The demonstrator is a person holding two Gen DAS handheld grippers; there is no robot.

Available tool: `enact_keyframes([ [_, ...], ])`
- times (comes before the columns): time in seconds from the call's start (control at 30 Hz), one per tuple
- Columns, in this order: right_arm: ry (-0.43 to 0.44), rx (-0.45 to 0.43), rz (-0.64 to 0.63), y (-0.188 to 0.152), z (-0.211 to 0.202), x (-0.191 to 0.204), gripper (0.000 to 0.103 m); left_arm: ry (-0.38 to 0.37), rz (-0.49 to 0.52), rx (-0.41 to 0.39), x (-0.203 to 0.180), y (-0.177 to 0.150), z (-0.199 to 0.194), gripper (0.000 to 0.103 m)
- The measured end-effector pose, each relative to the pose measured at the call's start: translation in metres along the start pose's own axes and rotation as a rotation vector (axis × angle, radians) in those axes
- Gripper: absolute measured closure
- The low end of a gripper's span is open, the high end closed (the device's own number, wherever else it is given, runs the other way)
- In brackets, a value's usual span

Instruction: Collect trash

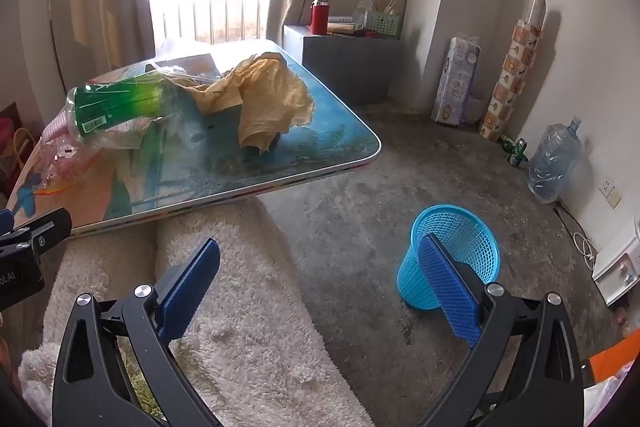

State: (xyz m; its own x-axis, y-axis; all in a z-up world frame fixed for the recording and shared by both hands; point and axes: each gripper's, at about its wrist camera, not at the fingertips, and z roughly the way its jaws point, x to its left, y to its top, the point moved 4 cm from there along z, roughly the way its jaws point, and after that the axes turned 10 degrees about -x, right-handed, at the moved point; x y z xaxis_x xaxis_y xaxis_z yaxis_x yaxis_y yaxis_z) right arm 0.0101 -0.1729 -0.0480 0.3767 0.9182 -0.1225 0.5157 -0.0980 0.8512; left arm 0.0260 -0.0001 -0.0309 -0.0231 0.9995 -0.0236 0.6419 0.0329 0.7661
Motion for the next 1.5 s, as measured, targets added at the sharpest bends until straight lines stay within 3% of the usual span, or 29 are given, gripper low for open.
enact_keyframes([
  [1.5, 0.004, -0.007, 0.014, 0.0082, -0.0042, -0.0086, 0.006, 0.016, -0.007, 0.012, 0.0043, -0.0025, 0.0033, 0.009],
])
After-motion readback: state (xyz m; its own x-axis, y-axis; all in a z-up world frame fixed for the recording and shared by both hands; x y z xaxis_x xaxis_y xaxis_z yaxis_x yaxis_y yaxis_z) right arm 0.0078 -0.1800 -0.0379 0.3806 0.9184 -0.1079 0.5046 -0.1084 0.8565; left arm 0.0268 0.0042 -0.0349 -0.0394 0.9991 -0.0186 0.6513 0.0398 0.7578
